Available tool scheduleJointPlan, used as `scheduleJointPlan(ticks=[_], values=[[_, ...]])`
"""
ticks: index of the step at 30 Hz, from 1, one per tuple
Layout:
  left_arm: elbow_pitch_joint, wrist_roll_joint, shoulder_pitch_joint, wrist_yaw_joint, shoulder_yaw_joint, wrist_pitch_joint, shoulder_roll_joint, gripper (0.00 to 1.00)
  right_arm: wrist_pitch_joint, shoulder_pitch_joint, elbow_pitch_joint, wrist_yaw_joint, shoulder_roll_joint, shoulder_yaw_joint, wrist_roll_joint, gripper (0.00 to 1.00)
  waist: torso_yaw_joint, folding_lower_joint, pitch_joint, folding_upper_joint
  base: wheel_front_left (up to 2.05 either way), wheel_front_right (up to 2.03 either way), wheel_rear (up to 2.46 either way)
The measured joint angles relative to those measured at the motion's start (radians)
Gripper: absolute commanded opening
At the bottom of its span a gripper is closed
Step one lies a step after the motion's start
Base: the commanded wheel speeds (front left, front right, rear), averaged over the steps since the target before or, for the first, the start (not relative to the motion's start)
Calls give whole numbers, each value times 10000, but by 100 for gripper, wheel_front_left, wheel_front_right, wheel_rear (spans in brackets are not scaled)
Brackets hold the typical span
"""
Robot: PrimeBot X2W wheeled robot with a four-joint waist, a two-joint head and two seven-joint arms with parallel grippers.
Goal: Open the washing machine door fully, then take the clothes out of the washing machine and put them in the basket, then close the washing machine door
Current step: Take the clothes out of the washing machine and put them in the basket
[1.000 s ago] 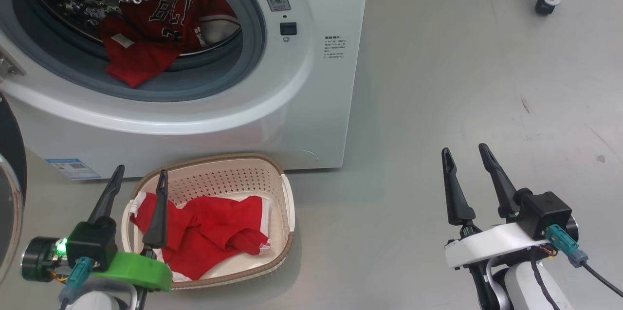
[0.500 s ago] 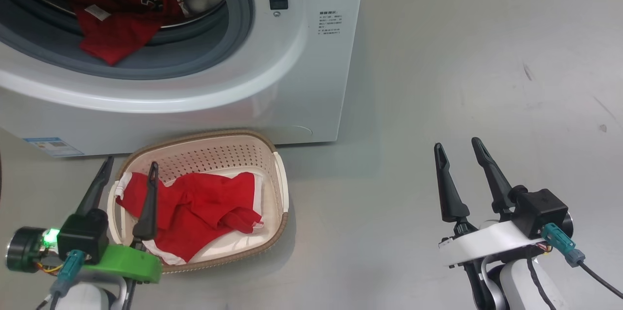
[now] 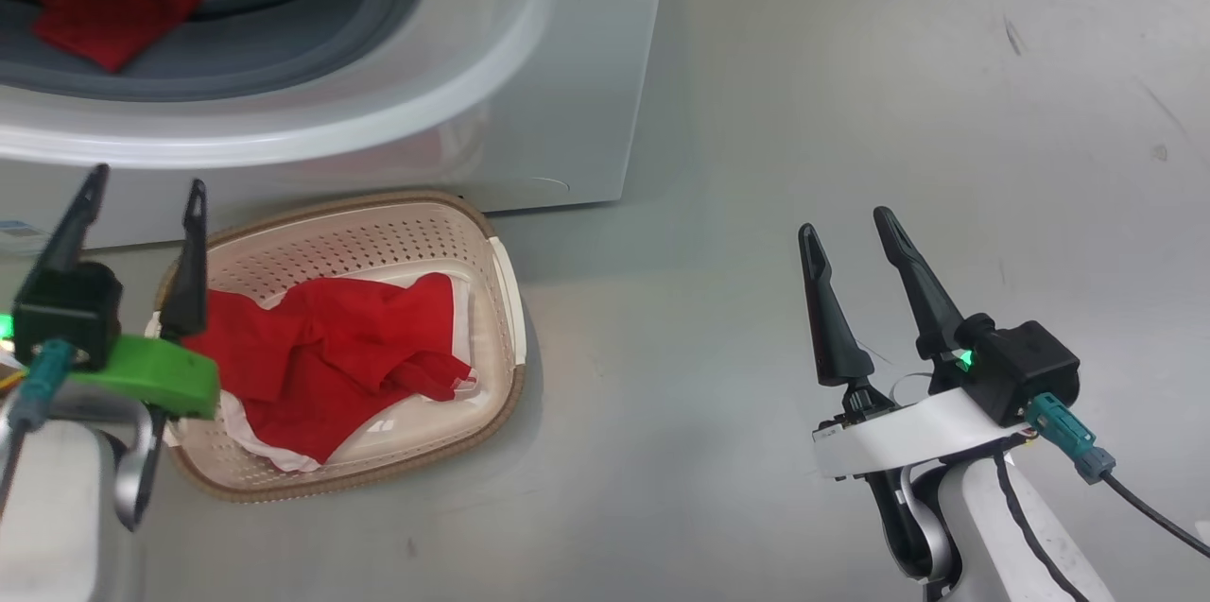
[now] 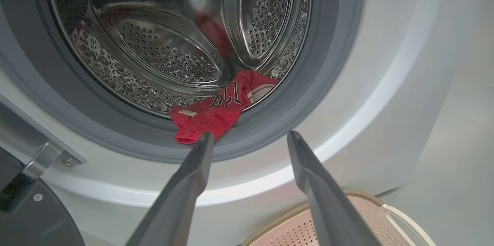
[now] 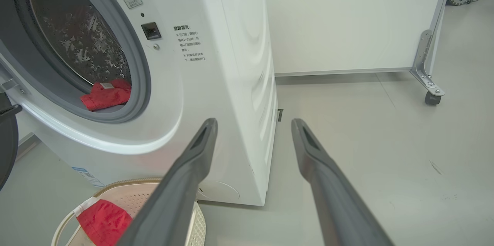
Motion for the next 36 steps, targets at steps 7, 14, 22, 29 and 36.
scheduleJointPlan(ticks=[7, 14, 22, 29, 36], values=[[529, 259, -1469, 48, 301, 1007, 711, 100, 0, -322, -163, -167, -12, 376, 253, 100, -418, 0, 599, 0, 0, 0, 0], [1185, 704, -2865, 48, 332, 2103, 1461, 100, 0, -646, -224, -268, -19, 704, 497, 100, -877, 1, 1111, 0, 0, 0, 0], [2008, 1281, -4278, 40, 98, 3150, 2178, 100, 0, -903, -303, -445, -23, 1007, 673, 100, -1313, 1, 1599, 0, 0, 0, 0], [2738, 1795, -5016, -10, -136, 3883, 2564, 100, 0, -1073, -351, -619, -23, 1168, 838, 100, -1599, 1, 1971, 0, 0, 0, 0], [3302, 2146, -5766, -56, -449, 4458, 2777, 100, 0, -1252, -420, -784, -23, 1266, 945, 100, -1779, 1, 2274, 0, 0, 0, 0]])
